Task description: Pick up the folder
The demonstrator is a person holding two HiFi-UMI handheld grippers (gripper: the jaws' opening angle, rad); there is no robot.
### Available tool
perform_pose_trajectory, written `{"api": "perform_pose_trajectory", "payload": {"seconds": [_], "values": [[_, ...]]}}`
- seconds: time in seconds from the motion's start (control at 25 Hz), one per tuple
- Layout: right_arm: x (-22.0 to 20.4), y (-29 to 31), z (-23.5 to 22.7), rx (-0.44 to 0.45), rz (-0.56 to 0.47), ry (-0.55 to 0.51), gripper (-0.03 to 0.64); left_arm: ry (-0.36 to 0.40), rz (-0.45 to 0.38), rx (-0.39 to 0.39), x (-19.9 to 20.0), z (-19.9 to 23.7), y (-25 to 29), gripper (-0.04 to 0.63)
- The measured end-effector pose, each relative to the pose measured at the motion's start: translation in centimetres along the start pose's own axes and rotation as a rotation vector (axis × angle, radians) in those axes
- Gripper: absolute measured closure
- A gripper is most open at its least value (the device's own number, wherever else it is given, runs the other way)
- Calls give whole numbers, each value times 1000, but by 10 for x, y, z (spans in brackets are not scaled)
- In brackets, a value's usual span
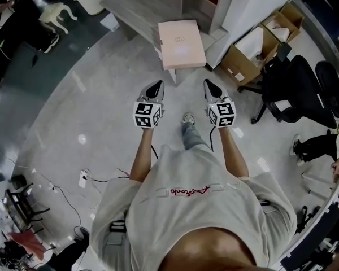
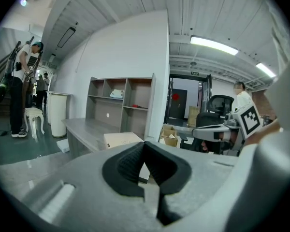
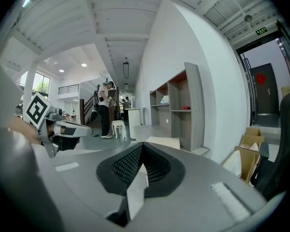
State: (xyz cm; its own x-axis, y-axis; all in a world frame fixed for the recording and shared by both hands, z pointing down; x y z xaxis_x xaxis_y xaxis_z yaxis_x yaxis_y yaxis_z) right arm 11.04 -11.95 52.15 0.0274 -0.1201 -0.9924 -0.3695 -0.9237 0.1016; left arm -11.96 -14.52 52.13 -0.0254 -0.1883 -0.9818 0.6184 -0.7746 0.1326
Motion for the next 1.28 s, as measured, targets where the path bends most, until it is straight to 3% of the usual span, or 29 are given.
{"api": "perform_pose_trajectory", "payload": {"seconds": [0.6,1.28], "values": [[23,110,-79,54,9,8,609,-8,2,50,30,42,117,597],[23,178,-129,85,13,37,609,-2,35,70,36,67,189,597]]}}
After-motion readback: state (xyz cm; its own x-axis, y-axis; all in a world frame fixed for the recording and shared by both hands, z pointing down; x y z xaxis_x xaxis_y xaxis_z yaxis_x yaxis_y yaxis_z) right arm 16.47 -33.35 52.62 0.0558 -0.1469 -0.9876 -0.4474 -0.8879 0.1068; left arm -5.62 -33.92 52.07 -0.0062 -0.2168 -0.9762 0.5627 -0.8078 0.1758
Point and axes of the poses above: the fingertips, and each gripper's own axes: y forward along the fingers, z to its left, x out of its top, the point moved 6 cm from there along -y, backward along the fingers, and after that the axes turned 8 degrees about -z, right-handed, at the moved point
